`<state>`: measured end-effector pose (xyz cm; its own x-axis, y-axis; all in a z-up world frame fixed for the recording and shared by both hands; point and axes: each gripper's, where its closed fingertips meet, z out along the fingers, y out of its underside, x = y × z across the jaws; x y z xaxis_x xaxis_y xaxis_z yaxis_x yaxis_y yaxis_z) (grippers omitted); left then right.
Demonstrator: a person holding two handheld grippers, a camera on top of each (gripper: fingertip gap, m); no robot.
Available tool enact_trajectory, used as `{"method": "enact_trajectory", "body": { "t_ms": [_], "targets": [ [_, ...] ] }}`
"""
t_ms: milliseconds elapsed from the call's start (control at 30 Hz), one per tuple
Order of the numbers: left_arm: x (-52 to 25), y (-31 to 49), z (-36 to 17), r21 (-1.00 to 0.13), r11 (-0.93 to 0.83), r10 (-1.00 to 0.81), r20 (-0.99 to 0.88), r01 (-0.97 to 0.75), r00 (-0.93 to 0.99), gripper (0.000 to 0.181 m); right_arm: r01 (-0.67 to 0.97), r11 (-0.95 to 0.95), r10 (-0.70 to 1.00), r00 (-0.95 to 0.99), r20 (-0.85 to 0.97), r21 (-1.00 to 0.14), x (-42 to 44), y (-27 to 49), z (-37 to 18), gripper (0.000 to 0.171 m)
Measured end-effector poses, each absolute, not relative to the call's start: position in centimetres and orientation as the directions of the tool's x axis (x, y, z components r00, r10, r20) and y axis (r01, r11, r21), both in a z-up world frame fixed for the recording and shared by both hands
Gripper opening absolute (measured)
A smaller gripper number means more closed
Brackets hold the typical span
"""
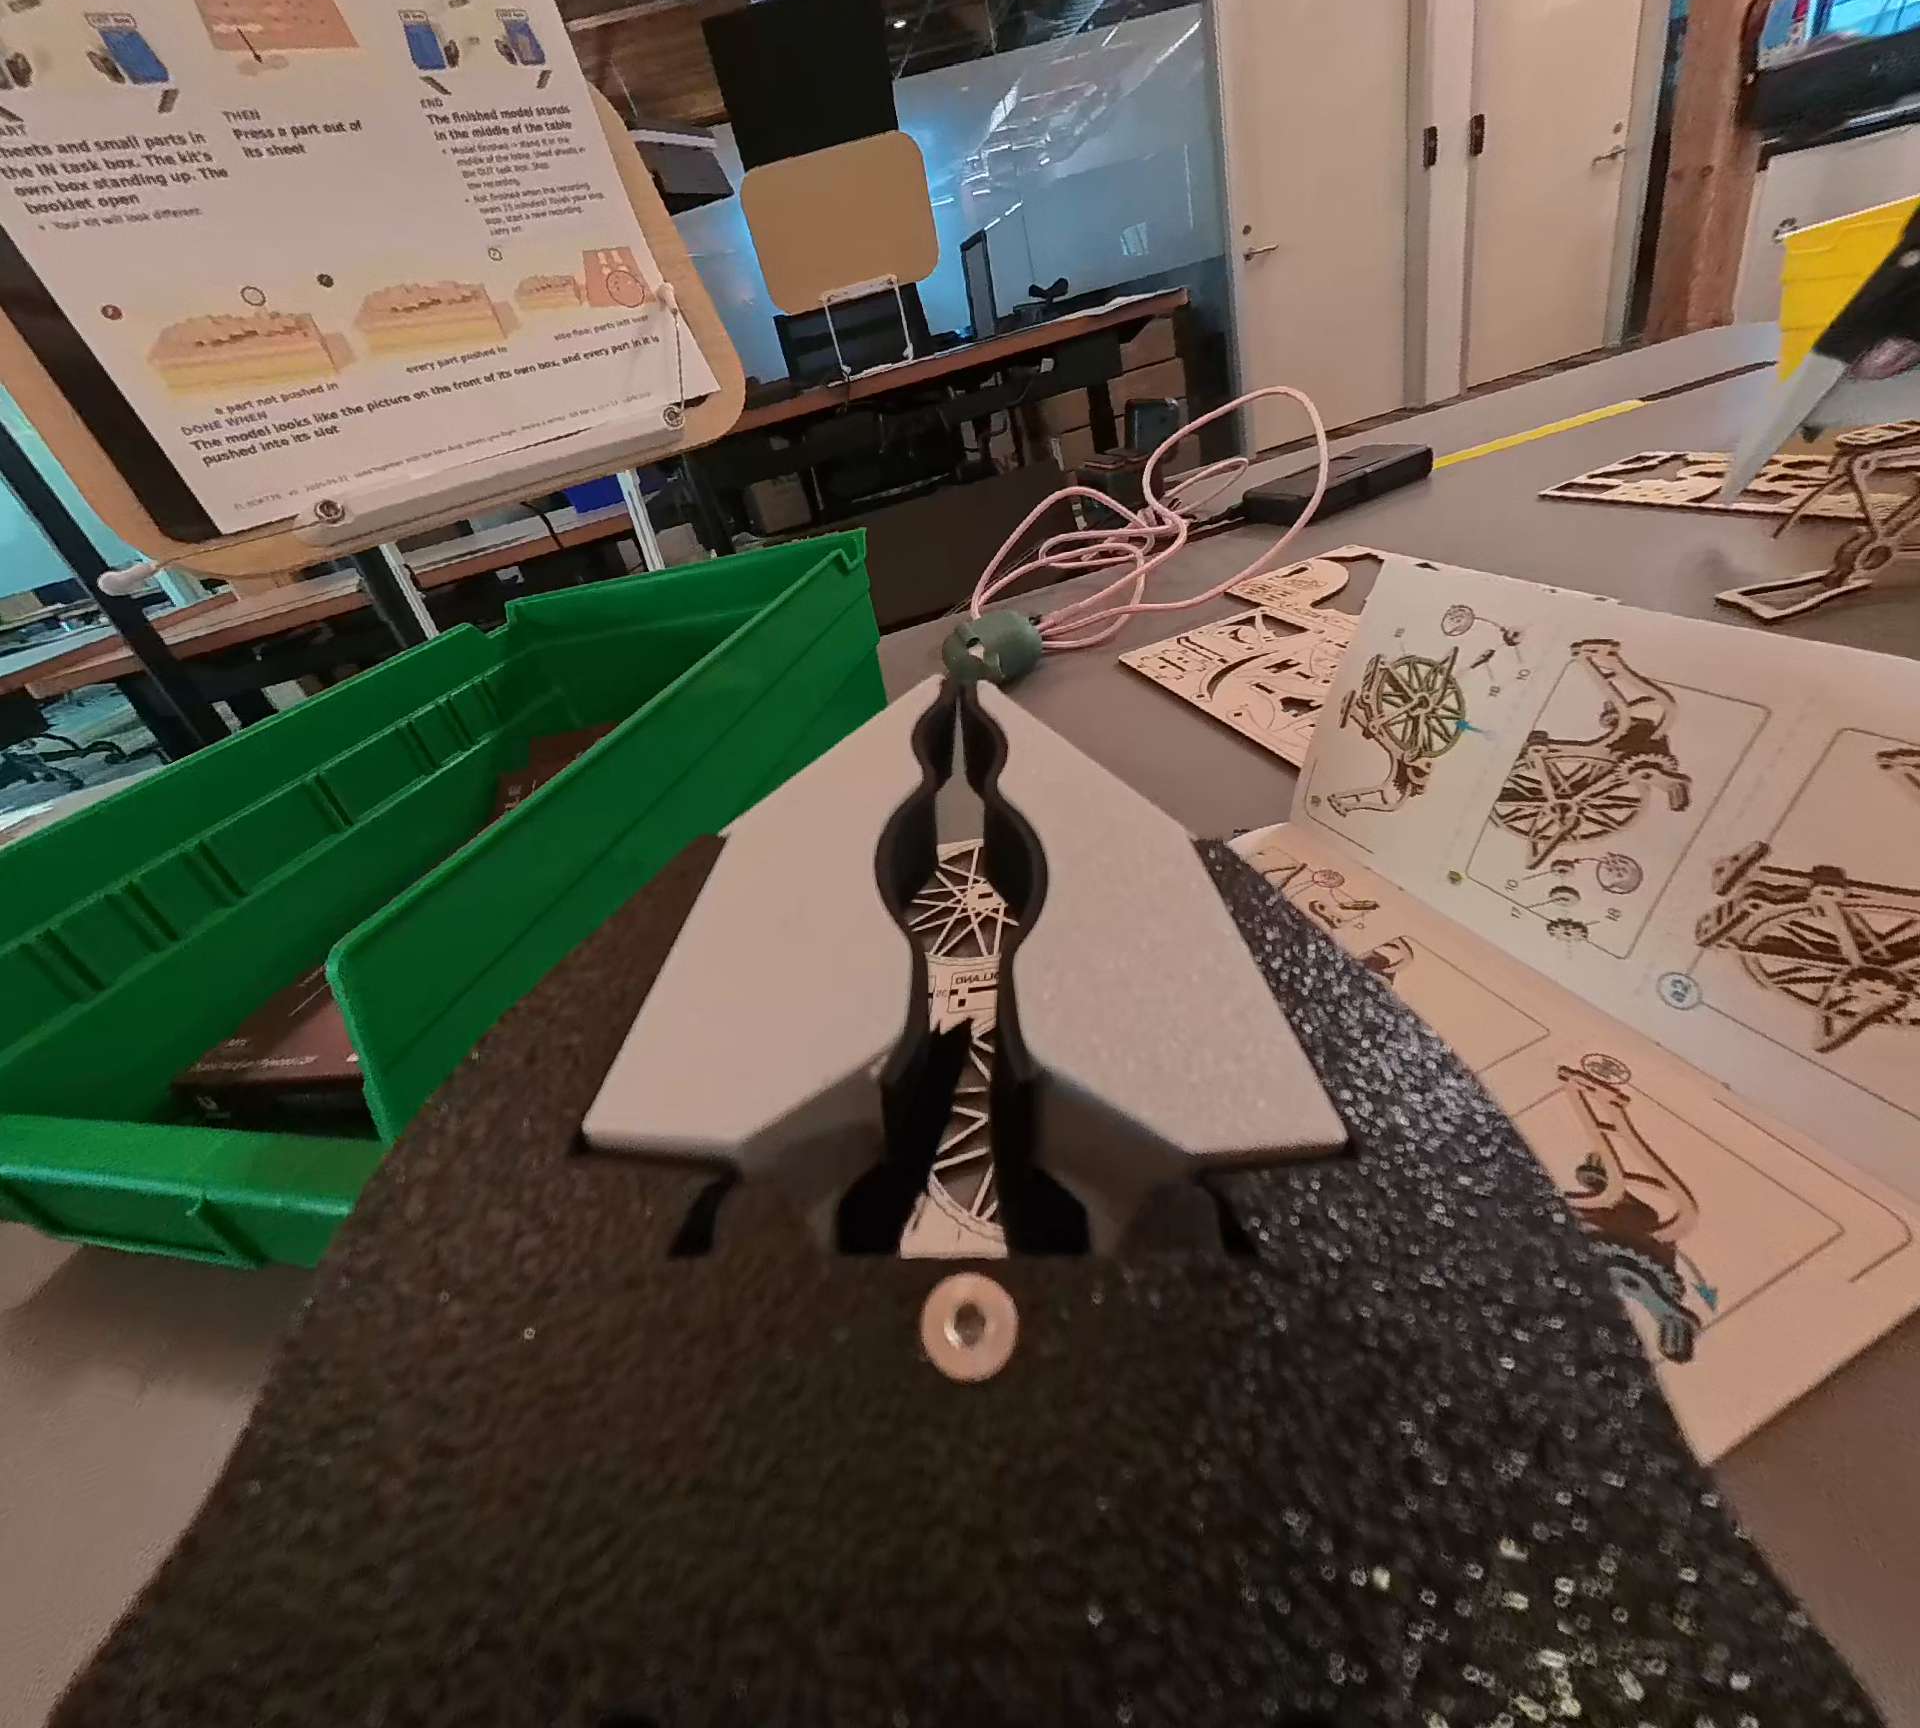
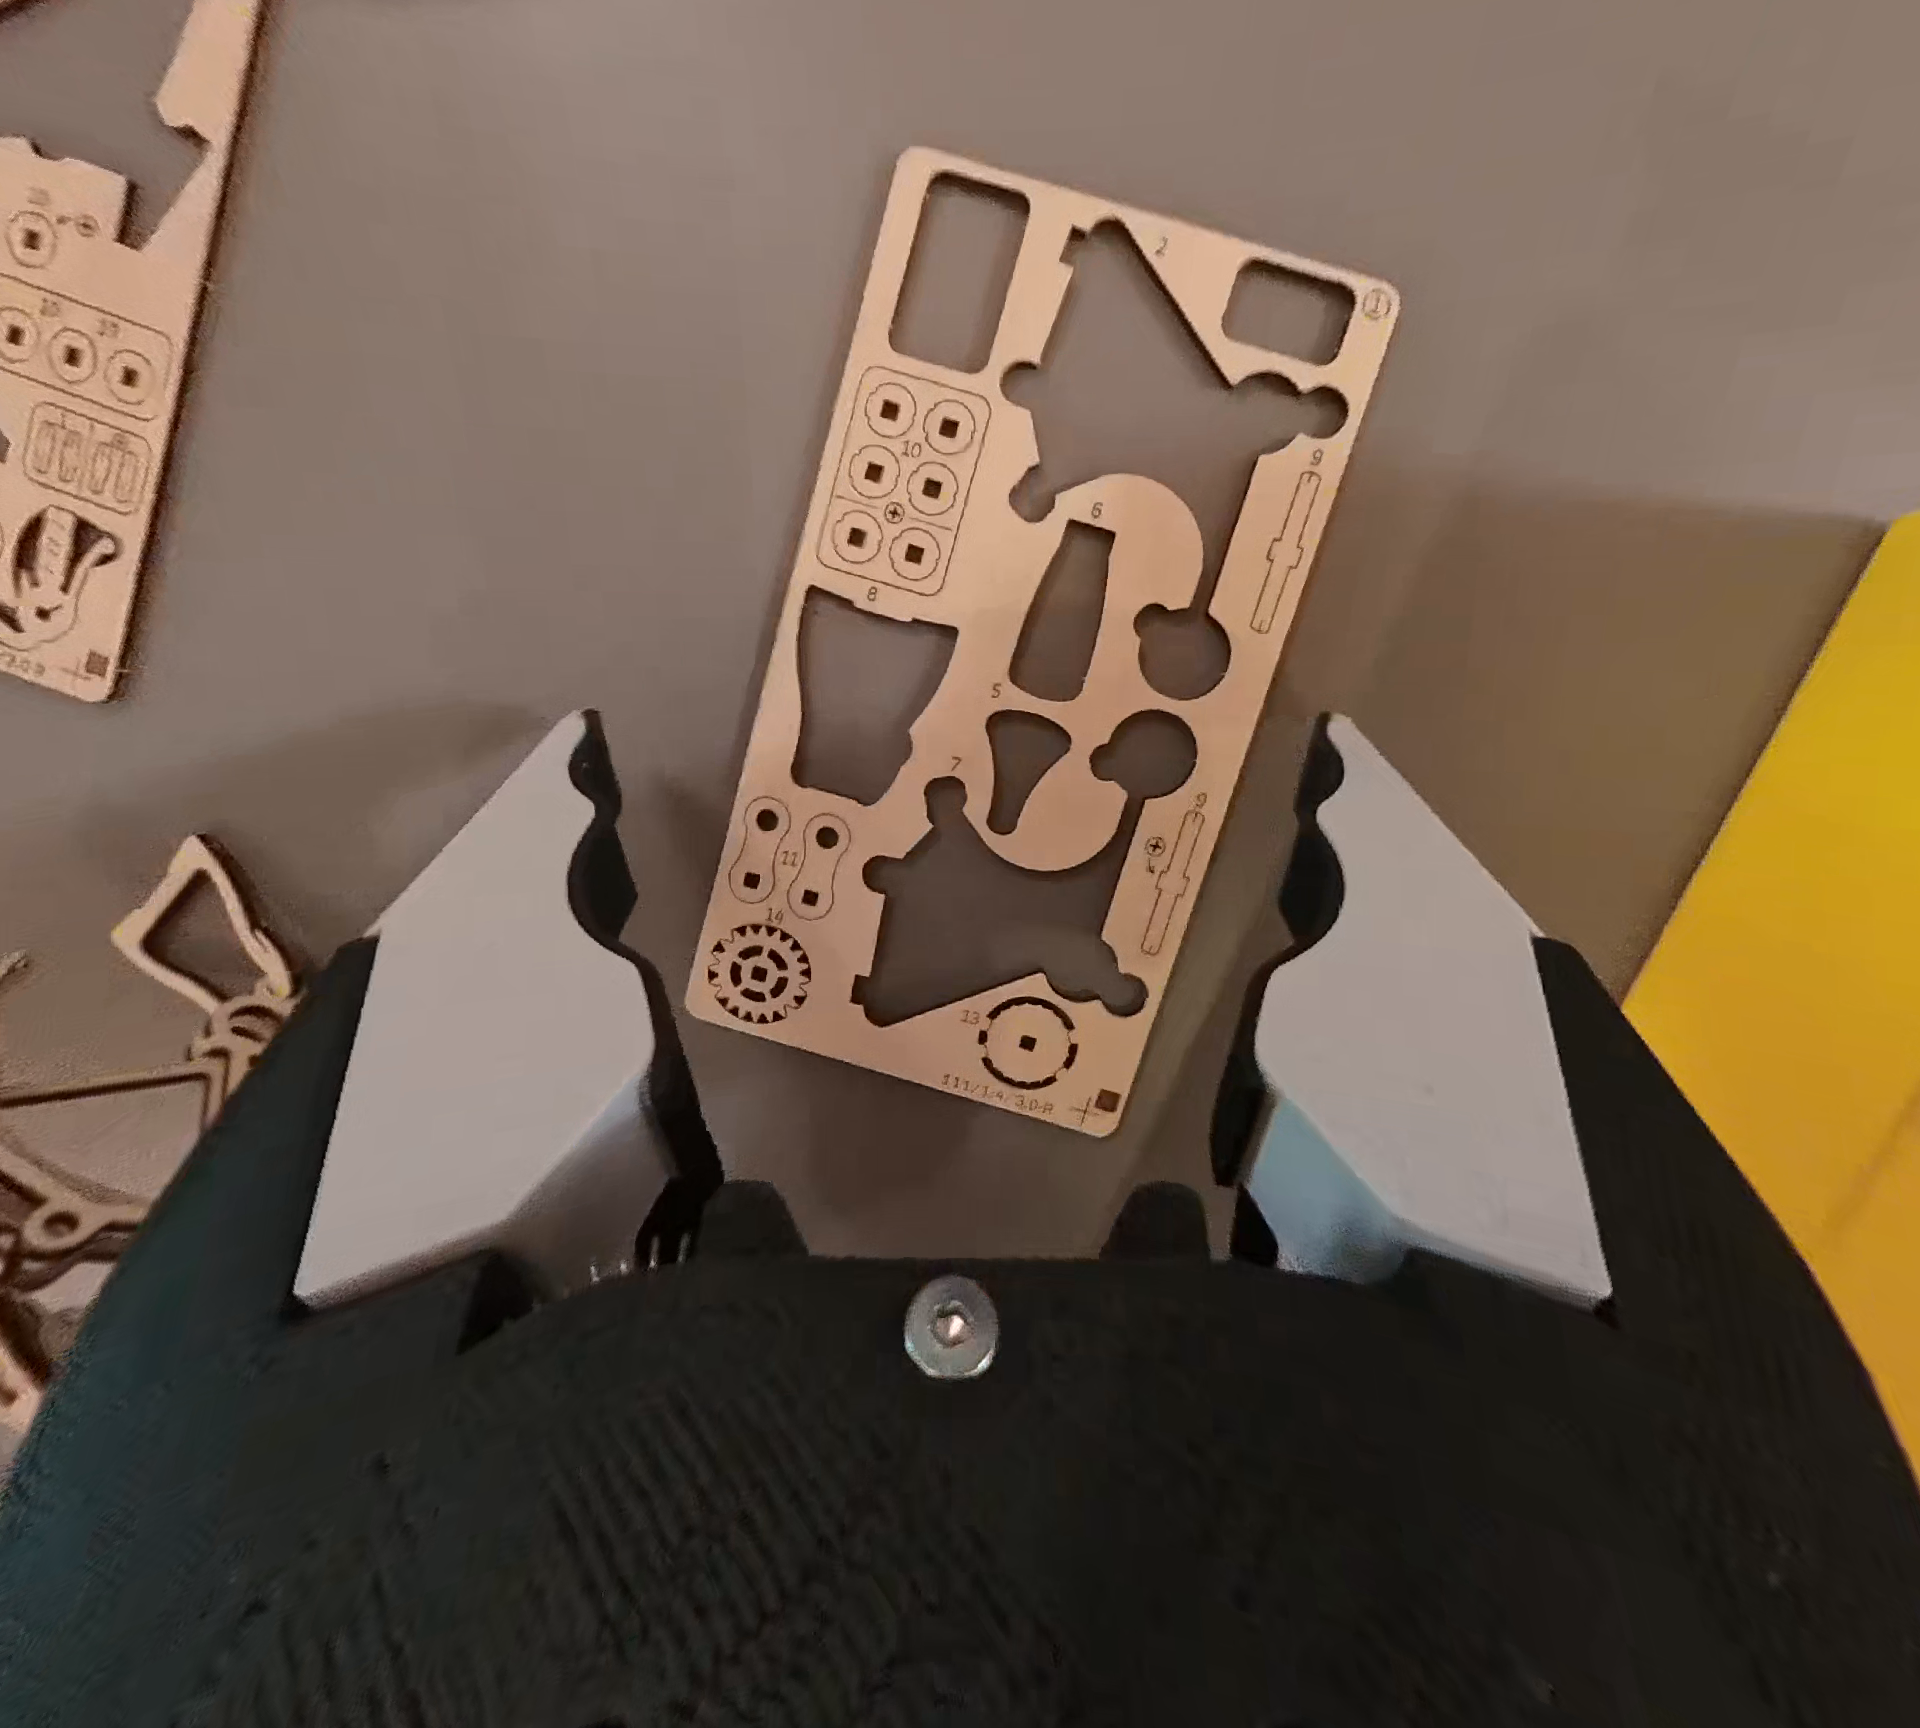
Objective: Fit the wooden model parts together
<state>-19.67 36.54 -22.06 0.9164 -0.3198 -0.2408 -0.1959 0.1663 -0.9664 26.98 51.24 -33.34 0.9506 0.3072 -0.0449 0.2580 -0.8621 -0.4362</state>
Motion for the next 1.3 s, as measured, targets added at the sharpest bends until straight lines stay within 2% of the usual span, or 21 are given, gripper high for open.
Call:
{"method": "enact_trajectory", "body": {
  "t_ms": [33,133,167,200,467,667,733,800,900,967,1033,1100,1200,1267,1300],
  "targets": [
    [-19.6,36.5,-22.1,-0.966,0.166,-0.320,-0.245,-0.201,0.915,0.000,0.253,-0.875,0.296,0.954,-0.041,-0.414,27.2,51.1,-33.7,0.128],
    [-19.5,36.6,-22.2,-0.963,0.164,-0.322,-0.255,-0.212,0.912,0.000,0.263,-0.886,0.286,0.958,-0.004,-0.383,27.7,50.9,-34.3,0.124],
    [-19.4,36.6,-22.2,-0.963,0.162,-0.323,-0.256,-0.213,0.911,0.000,0.262,-0.885,0.285,0.959,-0.004,-0.385,27.7,50.9,-34.2,0.118],
    [-19.4,36.6,-22.3,-0.964,0.160,-0.325,-0.256,-0.213,0.911,0.000,0.269,-0.877,0.294,0.956,-0.002,-0.397,27.7,51.1,-33.9,0.095],
    [-19.5,36.6,-22.3,-0.964,0.155,-0.325,-0.256,-0.215,0.911,0.000,0.358,-0.832,0.387,0.922,0.019,-0.425,27.4,51.0,-33.6,0.093],
    [-18.0,35.9,-21.0,-0.955,0.198,-0.335,-0.277,-0.220,0.900,0.006,0.479,-0.682,0.485,0.862,0.149,-0.553,26.6,51.1,-31.3,0.093],
    [-14.4,35.1,-19.1,-0.976,0.188,-0.463,-0.190,-0.114,0.866,0.018,0.520,-0.615,0.502,0.838,0.215,-0.592,26.5,50.9,-29.8,0.093],
    [-9.4,34.1,-16.6,-0.991,0.128,-0.620,-0.057,0.029,0.782,0.038,0.549,-0.538,0.507,0.817,0.276,-0.640,26.3,50.3,-27.6,0.093],
    [-1.6,33.1,-12.5,-0.987,0.052,-0.791,0.053,0.154,0.609,0.051,0.579,-0.399,0.504,0.786,0.358,-0.711,25.3,48.6,-22.9,0.093],
    [3.2,33.5,-10.8,-0.983,-0.026,-0.839,0.119,0.180,0.530,0.067,0.590,-0.287,0.505,0.763,0.404,-0.755,24.1,46.6,-19.2,0.093],
    [7.4,34.7,-10.5,-0.975,-0.146,-0.846,0.209,0.165,0.490,0.099,0.598,-0.162,0.508,0.732,0.453,-0.785,22.6,43.9,-15.7,0.093],
    [11.0,35.4,-10.3,-0.958,-0.220,-0.861,0.280,0.186,0.424,0.106,0.612,-0.047,0.511,0.694,0.507,-0.789,21.1,40.8,-13.0,0.093],
    [14.6,35.3,-9.3,-0.895,-0.332,-0.878,0.409,0.298,0.248,0.097,0.652,0.091,0.498,0.625,0.601,-0.753,19.5,36.7,-11.1,0.093],
    [15.8,34.7,-9.2,-0.846,-0.409,-0.872,0.473,0.343,0.125,0.080,0.676,0.150,0.486,0.585,0.650,-0.721,19.0,34.7,-11.0,0.093],
    [16.2,34.2,-9.4,-0.830,-0.434,-0.869,0.488,0.351,0.079,0.065,0.687,0.168,0.479,0.570,0.668,-0.707,18.9,33.9,-11.2,0.093]
  ]
}}
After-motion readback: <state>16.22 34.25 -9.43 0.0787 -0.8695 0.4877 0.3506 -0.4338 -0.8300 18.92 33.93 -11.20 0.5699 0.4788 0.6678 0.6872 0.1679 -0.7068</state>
